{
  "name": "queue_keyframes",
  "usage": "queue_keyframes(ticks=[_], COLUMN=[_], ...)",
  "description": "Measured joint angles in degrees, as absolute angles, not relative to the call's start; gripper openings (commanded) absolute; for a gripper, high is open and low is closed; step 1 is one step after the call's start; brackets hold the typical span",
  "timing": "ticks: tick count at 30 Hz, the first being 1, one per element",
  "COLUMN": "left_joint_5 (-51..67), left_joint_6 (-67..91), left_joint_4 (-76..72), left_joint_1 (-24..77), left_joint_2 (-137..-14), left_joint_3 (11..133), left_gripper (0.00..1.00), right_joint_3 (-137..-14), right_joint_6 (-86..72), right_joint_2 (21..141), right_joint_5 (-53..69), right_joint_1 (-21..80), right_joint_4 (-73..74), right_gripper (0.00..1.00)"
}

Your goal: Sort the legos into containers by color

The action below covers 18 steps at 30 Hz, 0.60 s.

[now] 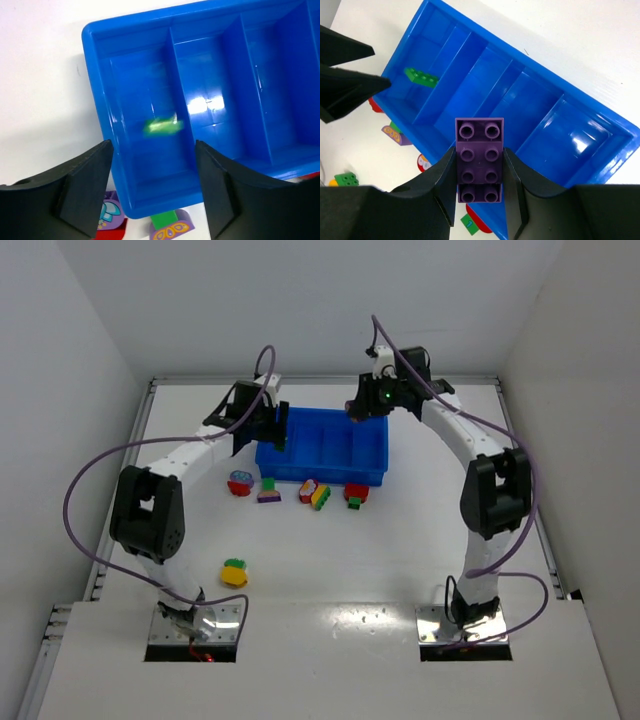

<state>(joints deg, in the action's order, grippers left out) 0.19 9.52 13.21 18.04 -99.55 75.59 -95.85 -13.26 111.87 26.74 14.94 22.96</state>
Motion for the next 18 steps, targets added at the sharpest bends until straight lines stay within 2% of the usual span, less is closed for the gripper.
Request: queue_keyframes(ticks=[1,3,6,8,13,18], left_joint_5=[0.3,0.4,0.5,-0.1,-3.0,2.4], left_joint_6=[9.6,9.6,10.1,10.6,14.5,15.6], left_joint_4=[13.5,13.5,13.9,14.2,15.2,15.8], left_joint_1=[18.0,18.0,18.0,18.0,17.7,12.3], left_joint_2=[-99.6,-99.6,-99.6,-99.3,-95.3,-89.9], left_joint_3=[75.6,75.6,76.0,76.8,79.9,83.7], left_gripper=[0.75,0.91,0.92,0.99,1.00,1.00], right_joint_3=[-96.2,-96.8,-98.6,-100.0,-104.6,-107.4], right_joint_6=[-13.3,-13.5,-13.6,-13.6,-14.2,-15.9], right_joint_2=[112.2,113.1,115.0,116.4,119.9,123.7], right_joint_5=[26.5,26.0,25.3,24.6,23.7,22.1], right_joint_1=[15.2,15.6,16.4,17.2,20.1,23.8], right_joint_4=[22.9,22.8,22.8,22.8,22.4,21.5], right_gripper=[0.00,0.00,0.00,0.00,0.00,0.00])
